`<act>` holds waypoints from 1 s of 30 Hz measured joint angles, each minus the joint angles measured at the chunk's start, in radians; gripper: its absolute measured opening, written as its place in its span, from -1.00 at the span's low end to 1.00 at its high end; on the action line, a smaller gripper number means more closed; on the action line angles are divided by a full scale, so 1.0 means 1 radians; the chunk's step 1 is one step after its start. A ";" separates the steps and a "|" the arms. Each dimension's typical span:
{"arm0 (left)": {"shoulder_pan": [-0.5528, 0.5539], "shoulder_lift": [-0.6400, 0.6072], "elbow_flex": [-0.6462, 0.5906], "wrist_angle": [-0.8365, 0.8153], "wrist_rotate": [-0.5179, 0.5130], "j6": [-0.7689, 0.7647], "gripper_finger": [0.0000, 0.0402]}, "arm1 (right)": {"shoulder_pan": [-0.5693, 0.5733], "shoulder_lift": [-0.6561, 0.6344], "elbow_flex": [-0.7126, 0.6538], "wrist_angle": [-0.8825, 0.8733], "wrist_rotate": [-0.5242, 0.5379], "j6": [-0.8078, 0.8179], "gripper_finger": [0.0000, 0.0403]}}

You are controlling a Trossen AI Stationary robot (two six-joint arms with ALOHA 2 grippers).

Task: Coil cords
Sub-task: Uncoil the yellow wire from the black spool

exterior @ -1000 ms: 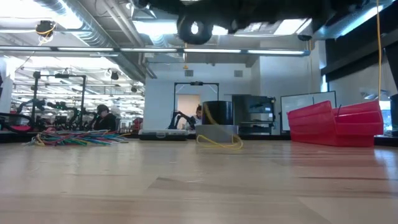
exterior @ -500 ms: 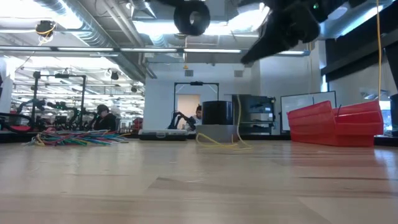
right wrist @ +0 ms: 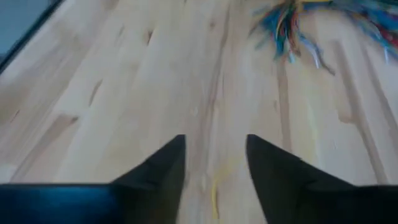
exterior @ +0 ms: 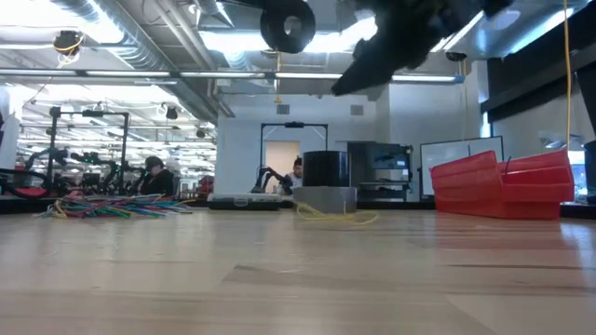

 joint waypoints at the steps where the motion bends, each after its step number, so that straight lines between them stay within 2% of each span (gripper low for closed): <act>1: 0.000 0.000 0.000 -0.009 0.000 -0.009 -1.00 | 0.001 -0.009 0.031 -0.082 0.000 0.000 -0.11; 3: 0.000 0.000 0.000 -0.010 0.000 -0.023 -1.00 | 0.000 -0.013 0.092 -0.194 0.001 0.006 0.01; 5: 0.000 0.000 0.000 0.000 0.002 -0.027 -1.00 | 0.000 -0.012 0.118 -0.211 0.026 0.038 0.08; 9: -0.003 0.000 0.000 0.022 0.008 -0.026 -1.00 | -0.001 0.008 0.094 -0.026 0.136 0.035 0.11; 12: -0.003 0.000 0.000 0.024 0.016 -0.026 -1.00 | -0.016 0.027 0.050 0.156 0.176 0.018 0.07; 17: -0.003 0.000 0.000 0.023 0.016 -0.030 -1.00 | -0.039 0.063 -0.022 0.412 0.156 0.015 -0.06; 27: -0.003 0.000 0.000 0.021 0.023 -0.030 -1.00 | -0.040 0.181 -0.027 0.618 0.150 0.018 -0.23; 30: -0.005 0.000 0.000 0.019 0.023 -0.030 -1.00 | -0.040 0.181 -0.027 0.608 0.151 0.015 -0.32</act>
